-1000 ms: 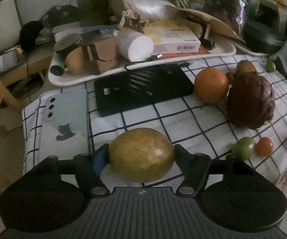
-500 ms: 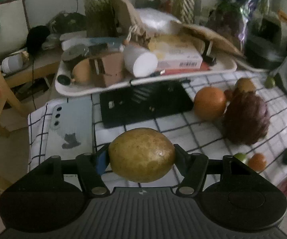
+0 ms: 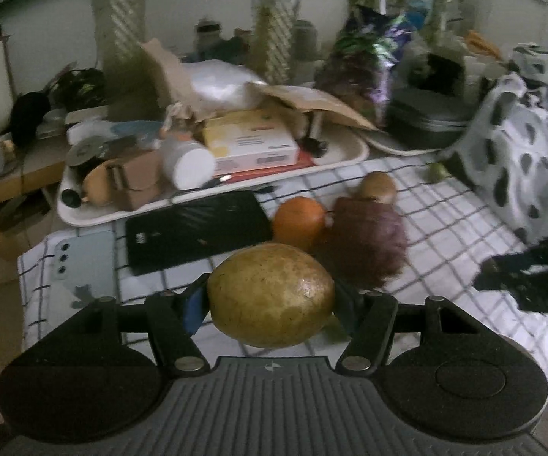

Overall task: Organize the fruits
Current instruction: 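Carry both passion fruits to the white plate and release them there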

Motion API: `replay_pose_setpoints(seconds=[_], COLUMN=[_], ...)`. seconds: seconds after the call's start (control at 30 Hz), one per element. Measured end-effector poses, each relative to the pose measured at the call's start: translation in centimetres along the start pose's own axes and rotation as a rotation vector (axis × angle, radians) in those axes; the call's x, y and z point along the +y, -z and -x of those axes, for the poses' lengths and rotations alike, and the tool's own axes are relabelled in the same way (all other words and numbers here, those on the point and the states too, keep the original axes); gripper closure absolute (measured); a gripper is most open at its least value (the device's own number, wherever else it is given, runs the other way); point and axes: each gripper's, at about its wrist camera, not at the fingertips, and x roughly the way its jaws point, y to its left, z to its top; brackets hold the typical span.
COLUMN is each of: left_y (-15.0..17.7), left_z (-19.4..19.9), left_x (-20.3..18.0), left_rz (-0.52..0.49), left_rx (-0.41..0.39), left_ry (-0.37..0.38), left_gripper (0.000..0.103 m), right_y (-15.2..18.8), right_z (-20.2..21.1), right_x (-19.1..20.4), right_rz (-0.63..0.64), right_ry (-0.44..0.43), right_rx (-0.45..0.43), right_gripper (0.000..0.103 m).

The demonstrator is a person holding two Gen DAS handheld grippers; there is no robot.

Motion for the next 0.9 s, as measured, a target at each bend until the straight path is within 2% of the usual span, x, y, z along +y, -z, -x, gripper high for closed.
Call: replay_pose_setpoints(seconds=[0.23,0.5,0.9], left_y=[1.1,3.7,7.4], left_z=[1.9,3.3,4.8], left_x=[-2.5,-6.0,-9.4], left_rz=[-0.027,-0.113,-0.138], left_rx=[-0.011,0.01,0.04], left_ry=[0.056,0.094,0.117], left_gripper=[0.04,0.04,0.04], right_y=[1.0,2.2,4.8], right_z=[2.3,4.1,5.1], right_x=[1.4,2.6,2.3], right_rz=[0.017,0.053,-0.015], right_ry=[-0.06,-0.138,-0.131], right_rx=[-0.038,-0.076,-0.044], right_gripper=[0.072,0.072,0.072])
